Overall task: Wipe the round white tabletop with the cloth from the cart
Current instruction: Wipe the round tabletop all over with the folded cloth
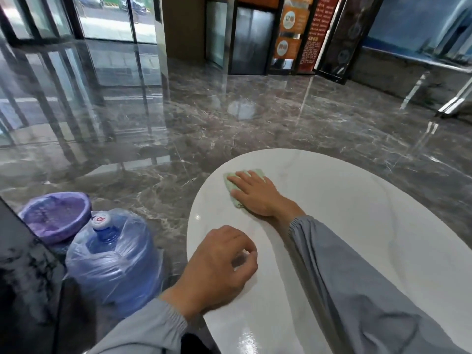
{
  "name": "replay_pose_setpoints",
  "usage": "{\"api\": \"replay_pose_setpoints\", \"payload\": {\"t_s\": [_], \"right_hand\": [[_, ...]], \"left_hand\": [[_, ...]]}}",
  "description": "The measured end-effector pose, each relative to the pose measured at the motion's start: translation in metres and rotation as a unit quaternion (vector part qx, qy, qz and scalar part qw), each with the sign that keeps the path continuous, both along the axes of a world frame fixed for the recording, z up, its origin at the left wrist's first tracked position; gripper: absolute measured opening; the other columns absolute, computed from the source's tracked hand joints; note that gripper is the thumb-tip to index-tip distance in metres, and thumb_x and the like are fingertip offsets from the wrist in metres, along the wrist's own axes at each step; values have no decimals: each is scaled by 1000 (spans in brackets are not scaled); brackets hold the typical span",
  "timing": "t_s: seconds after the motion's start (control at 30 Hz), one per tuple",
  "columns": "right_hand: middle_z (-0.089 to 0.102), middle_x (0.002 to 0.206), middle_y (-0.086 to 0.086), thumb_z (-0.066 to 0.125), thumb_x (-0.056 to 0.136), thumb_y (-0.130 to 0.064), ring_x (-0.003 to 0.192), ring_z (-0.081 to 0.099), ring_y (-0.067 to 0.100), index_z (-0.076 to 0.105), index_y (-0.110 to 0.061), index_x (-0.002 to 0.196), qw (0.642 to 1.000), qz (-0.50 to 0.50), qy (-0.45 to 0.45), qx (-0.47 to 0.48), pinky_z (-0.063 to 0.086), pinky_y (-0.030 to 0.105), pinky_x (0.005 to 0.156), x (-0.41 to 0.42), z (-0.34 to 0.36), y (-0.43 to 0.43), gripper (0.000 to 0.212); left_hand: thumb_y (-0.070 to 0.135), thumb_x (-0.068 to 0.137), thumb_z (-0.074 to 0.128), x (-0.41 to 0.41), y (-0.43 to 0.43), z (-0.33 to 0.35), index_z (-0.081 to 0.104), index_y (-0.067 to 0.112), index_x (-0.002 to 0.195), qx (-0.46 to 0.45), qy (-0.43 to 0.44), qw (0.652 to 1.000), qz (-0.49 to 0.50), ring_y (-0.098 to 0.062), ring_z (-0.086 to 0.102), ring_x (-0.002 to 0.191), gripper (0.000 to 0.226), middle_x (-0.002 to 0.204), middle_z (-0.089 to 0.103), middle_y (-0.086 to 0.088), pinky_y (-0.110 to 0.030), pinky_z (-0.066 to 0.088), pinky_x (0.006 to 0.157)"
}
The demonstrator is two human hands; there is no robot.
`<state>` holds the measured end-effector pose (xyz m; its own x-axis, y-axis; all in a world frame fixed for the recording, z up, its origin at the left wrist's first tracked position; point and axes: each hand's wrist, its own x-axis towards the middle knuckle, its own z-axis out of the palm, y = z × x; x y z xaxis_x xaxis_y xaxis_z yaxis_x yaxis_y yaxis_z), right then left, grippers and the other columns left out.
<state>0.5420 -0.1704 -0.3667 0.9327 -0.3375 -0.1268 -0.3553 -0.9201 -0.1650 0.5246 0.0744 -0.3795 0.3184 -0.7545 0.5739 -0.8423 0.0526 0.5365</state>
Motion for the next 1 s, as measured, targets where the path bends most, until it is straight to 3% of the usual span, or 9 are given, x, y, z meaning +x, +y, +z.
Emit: {"api": "replay_pose_setpoints", "payload": {"t_s": [0.1, 0.2, 0.4, 0.5, 0.6, 0.8, 0.9, 1.0], "right_hand": [[0, 173, -15, 18, 108, -51, 160, -6, 21, 8, -46, 162, 998, -65, 17, 4, -4, 54, 124, 22, 2, 1, 55], [-5, 173, -15, 16, 108, -51, 159, -11, 26, 3, -48, 162, 997, -65, 40, 3, -9, 58, 123, 39, 3, 15, 56], [-3, 172, -21, 15, 108, -56, 159, -13, 18, 2, -56, 159, 993, 117, 27, -18, -7, 49, 125, -3, 2, 76, 53], [-6, 171, -21, 14, 108, -58, 157, -19, 12, -1, -56, 159, 983, 181, 23, -32, -12, 41, 124, -66, 4, 104, 53], [-5, 171, -24, 24, 111, -53, 156, -20, 8, 4, -53, 161, 979, 200, 26, -19, -11, 38, 124, -116, 9, 112, 54], [0, 170, -23, 24, 109, -55, 157, -11, 9, 6, -53, 160, 997, 66, 22, -12, -2, 43, 126, -66, 4, 80, 55], [2, 172, -18, 21, 107, -53, 159, -6, 20, 7, -54, 159, 1000, 5, 12, -19, 0, 55, 124, -17, -1, 77, 54], [-2, 173, -17, 19, 108, -52, 159, -10, 25, 6, -56, 159, 999, 3, 28, -14, -6, 60, 123, 7, -3, 93, 53]], "left_hand": [[27, 95, 60, 2, 16, -4, 65, 22, 84, -54, 80, 993, 61, -9, 58, 82, 12, 84, 61, 16, -28, 48, 77], [31, 96, 55, -4, 23, -12, 60, 28, 88, -99, 176, 970, 133, -13, 58, 88, 10, 90, 58, 19, -21, 45, 74], [33, 97, 47, -8, 23, -18, 48, 36, 101, -163, 262, 926, 217, -13, 49, 104, 6, 108, 45, 26, -17, 39, 87], [30, 97, 44, -8, 24, -22, 48, 26, 111, -177, 261, 925, 211, -9, 44, 116, 16, 119, 41, 23, -13, 33, 97], [26, 97, 43, -8, 23, -22, 45, 25, 119, -184, 259, 925, 210, -3, 40, 122, 22, 125, 37, 24, -12, 29, 104], [34, 100, 39, -8, 20, -24, 40, 31, 123, -181, 296, 918, 191, -16, 40, 131, 22, 129, 36, 9, -12, 25, 110], [39, 102, 37, -8, 19, -23, 39, 31, 123, -173, 306, 915, 200, -14, 40, 130, 22, 129, 34, 11, -14, 27, 110], [39, 105, 37, -9, 20, -22, 39, 31, 123, -172, 308, 912, 211, -8, 38, 129, 21, 129, 33, 11, -14, 28, 109]]}}
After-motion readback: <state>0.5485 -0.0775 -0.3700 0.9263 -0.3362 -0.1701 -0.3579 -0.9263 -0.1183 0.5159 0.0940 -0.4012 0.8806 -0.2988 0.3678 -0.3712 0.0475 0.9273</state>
